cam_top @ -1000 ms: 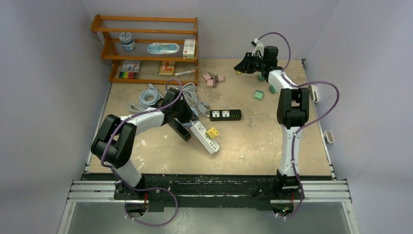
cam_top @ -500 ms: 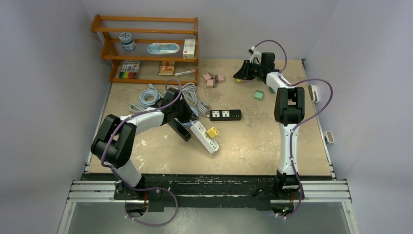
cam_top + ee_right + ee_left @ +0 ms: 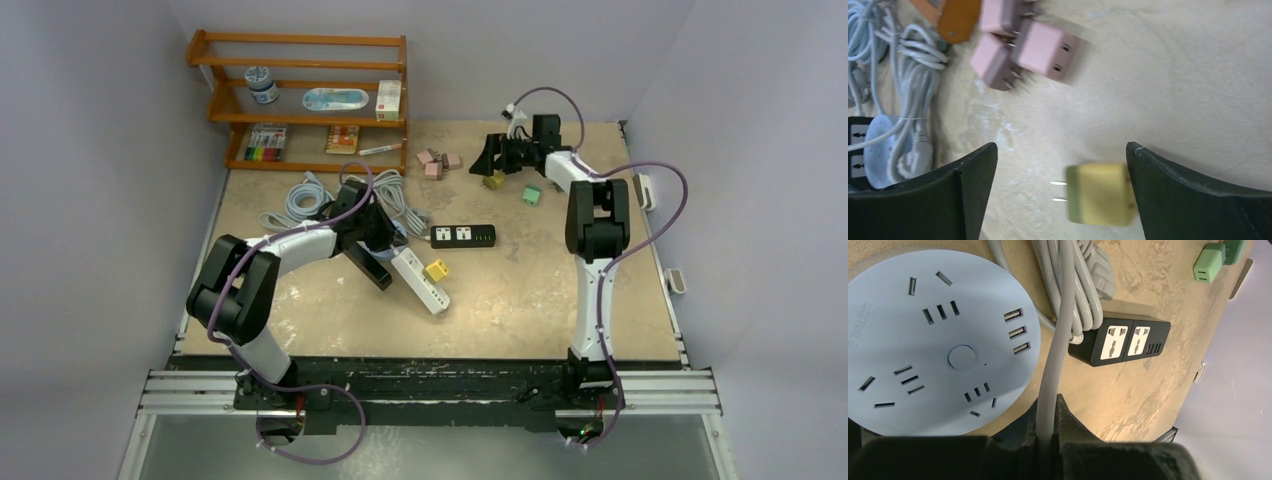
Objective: Pull the plug off the socket
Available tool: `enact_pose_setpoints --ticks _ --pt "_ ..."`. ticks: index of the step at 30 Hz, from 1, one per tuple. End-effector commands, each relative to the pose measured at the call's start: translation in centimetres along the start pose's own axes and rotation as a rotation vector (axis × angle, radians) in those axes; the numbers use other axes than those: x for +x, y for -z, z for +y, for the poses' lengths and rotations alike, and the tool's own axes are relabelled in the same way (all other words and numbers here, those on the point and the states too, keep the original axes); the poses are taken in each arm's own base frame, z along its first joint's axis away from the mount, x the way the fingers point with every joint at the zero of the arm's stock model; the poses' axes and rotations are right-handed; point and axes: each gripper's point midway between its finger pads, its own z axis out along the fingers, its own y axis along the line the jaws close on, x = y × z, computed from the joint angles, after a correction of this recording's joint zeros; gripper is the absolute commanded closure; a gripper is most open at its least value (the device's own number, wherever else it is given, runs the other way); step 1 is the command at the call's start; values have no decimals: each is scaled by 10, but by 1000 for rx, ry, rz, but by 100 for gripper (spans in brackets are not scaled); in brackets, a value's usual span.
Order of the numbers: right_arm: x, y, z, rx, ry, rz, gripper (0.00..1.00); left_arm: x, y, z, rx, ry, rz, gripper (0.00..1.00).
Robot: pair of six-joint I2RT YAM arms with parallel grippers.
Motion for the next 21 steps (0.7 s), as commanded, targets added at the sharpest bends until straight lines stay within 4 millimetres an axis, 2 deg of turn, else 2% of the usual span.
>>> enact_pose_setpoints --ticks 1,2,6,7,9,12,16,19,21 --pt "-43 27 42 61 220 -62 1 -10 2 -10 46 -5 -33 100" --pt "-52 34 49 76 252 -100 0 -10 2 -9 44 -4 -35 100" --pt "-93 89 101 90 365 -327 1 -11 3 -8 41 -2 -40 100" --pt "-99 104 117 80 393 -387 0 -11 4 -9 42 -2 -41 100" --pt "-99 128 146 37 441 -472 0 -10 3 -9 43 -1 -40 100" --pt "-67 139 184 -50 470 -446 1 -11 2 -9 46 1 -41 100" --pt "3 119 217 -157 499 -295 4 -11 -2 -8 48 3 -34 100" --pt "55 102 230 -229 469 -172 7 -10 -6 -9 50 0 -20 100" --pt "81 94 229 -250 447 -103 8 -10 -7 -11 52 -6 -18 100"
